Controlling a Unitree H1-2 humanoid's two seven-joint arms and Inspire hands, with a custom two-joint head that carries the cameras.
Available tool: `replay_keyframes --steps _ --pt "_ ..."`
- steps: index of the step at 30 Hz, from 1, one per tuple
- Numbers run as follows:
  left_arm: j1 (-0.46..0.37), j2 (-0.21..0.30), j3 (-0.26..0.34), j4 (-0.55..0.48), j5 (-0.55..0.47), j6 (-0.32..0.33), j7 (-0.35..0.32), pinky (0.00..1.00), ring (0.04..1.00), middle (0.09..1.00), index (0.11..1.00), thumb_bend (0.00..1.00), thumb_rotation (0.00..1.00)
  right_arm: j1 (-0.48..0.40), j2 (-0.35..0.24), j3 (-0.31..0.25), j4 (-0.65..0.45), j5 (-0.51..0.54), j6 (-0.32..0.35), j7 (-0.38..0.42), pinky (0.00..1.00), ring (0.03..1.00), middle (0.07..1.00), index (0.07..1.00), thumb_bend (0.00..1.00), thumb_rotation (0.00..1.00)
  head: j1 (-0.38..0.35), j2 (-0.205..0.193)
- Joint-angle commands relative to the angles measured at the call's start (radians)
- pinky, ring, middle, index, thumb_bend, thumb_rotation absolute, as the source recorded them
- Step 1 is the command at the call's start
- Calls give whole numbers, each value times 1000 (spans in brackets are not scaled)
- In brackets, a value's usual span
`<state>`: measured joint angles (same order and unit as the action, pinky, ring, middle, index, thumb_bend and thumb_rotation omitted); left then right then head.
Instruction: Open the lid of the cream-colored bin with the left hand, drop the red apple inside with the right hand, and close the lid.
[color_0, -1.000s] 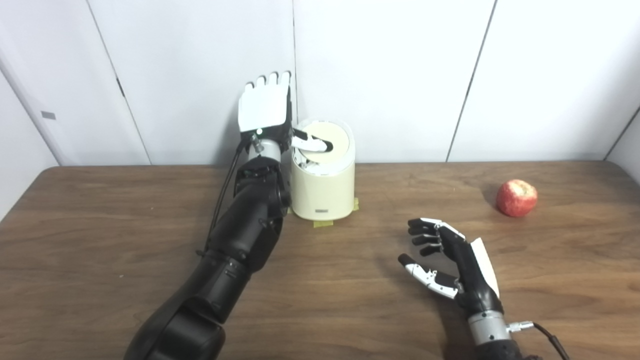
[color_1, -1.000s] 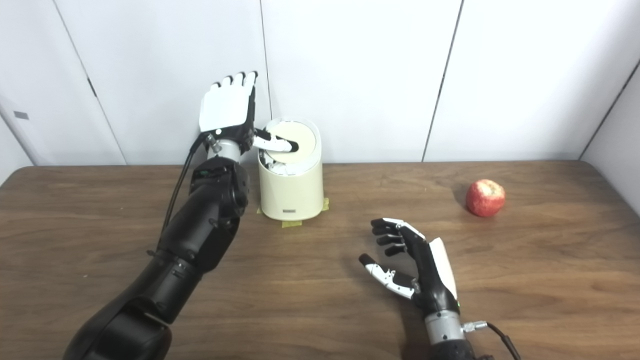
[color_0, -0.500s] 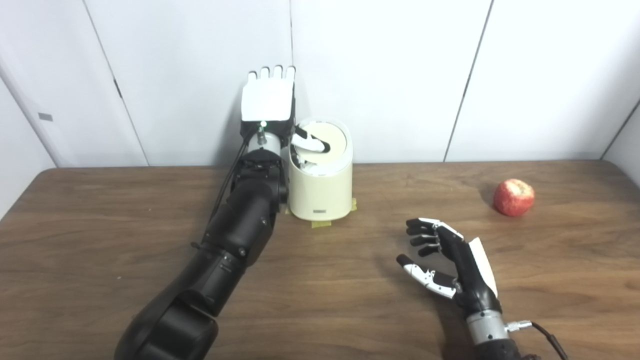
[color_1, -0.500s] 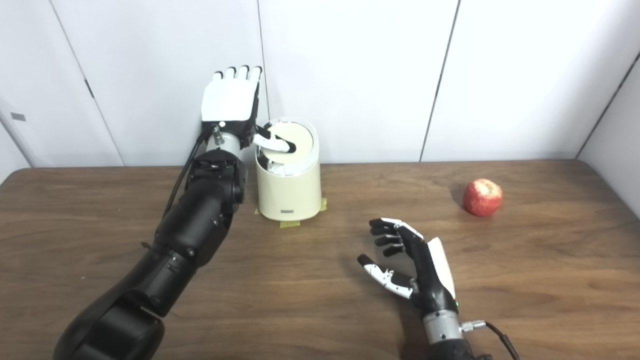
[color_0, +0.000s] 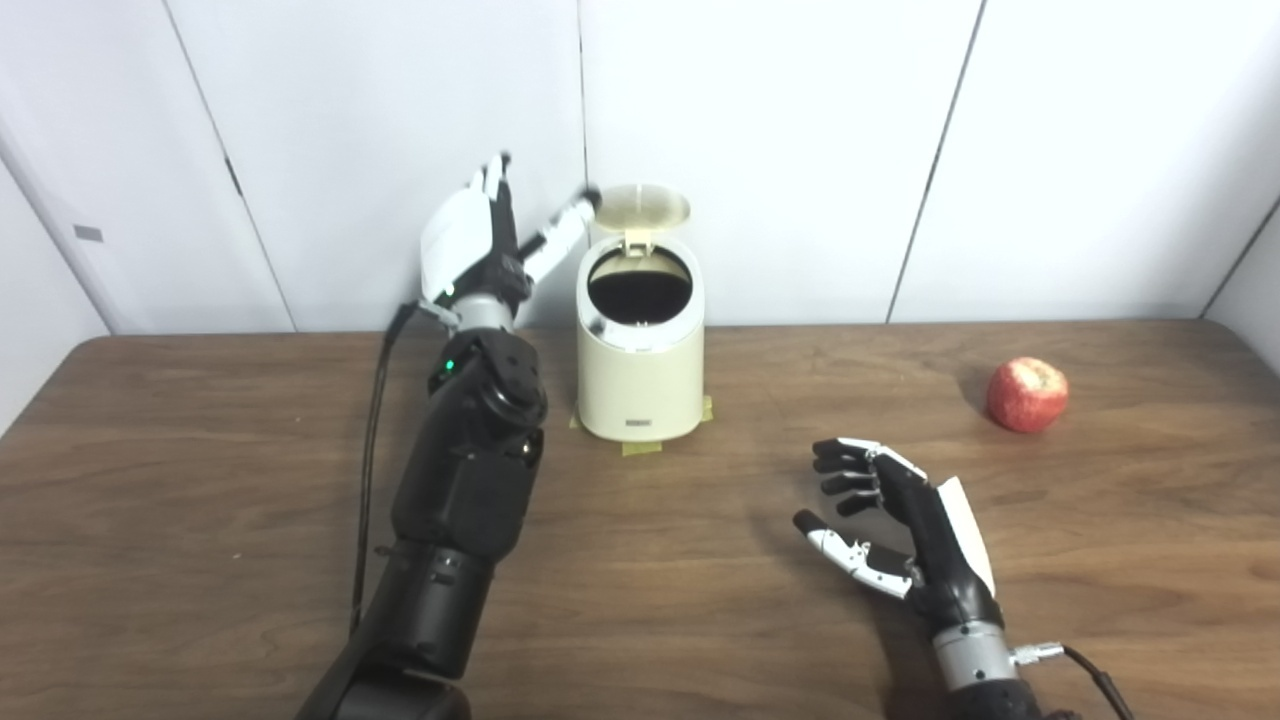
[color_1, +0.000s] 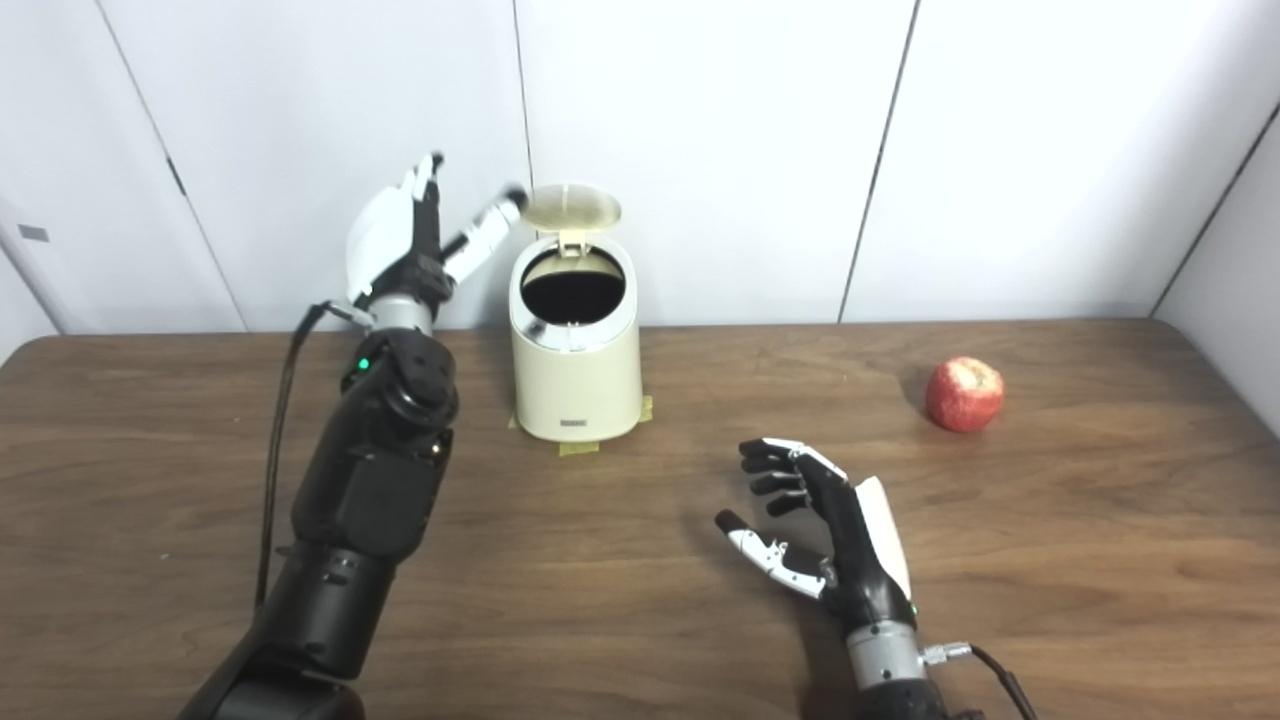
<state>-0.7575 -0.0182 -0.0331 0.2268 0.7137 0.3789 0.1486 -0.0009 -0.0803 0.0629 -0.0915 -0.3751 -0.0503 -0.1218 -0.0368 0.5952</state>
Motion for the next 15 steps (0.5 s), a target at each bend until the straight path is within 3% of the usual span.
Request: replay_keyframes --steps 1,6,8,10,15 --pt "-22 0 1 -94 -52 -83 42 1000 1000 1000 1000 555 1000 -17 4 -2 -6 8 -22 -6 548 643 685 684 290 186 2 2" --pt "93 1 16 -261 -204 -228 53 985 993 984 967 479 1000 -19 2 0 -3 3 -35 -11 534 628 679 682 288 180 0 0" --pt "159 6 17 -320 -243 -279 55 827 885 880 855 351 1000 -18 1 -2 -16 3 -21 -7 539 636 681 688 291 220 3 1" --pt "260 13 21 -389 -300 -331 41 782 847 841 819 278 998 -17 -2 -7 -30 4 -11 -5 538 637 682 691 289 250 5 0" --pt "449 5 45 -487 -443 -400 24 772 825 818 796 150 847 -15 2 -15 -69 2 30 1 569 658 694 698 282 330 9 0"
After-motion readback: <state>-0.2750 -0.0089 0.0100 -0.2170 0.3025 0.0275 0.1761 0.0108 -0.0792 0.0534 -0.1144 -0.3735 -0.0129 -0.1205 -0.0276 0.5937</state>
